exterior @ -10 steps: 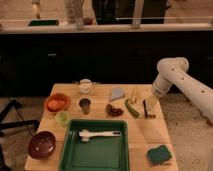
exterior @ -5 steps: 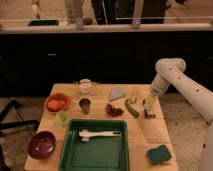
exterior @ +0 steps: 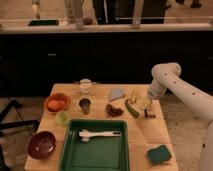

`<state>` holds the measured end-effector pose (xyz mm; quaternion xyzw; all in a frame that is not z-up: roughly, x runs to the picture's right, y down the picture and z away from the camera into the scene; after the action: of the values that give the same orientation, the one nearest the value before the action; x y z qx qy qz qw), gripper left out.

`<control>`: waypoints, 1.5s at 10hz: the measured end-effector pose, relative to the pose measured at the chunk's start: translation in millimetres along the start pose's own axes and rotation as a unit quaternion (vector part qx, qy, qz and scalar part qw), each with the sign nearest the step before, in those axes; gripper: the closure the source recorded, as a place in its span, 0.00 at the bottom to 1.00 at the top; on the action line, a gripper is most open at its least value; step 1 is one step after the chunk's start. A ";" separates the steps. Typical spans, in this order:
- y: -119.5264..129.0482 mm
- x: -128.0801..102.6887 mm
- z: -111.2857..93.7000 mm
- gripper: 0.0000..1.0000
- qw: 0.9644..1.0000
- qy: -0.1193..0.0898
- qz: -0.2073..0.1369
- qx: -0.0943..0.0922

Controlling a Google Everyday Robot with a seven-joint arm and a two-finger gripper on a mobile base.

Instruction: Place eraser in metal cup

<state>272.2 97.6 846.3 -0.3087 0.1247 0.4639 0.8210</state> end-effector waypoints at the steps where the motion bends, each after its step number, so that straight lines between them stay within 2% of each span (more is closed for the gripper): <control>1: 0.6 3.3 2.1 0.20 0.999 -0.001 0.033 0.008; 4: 0.0 15.5 11.8 0.20 0.997 0.006 0.076 0.023; 6: -4.1 27.6 35.6 0.20 0.994 0.026 0.104 0.025; 10: -7.2 34.2 60.6 0.20 0.990 0.055 0.125 0.022; 15: -13.9 38.6 73.6 0.20 0.989 0.065 0.132 0.016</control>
<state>298.7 164.7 890.0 -0.3058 0.2248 0.5453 0.7474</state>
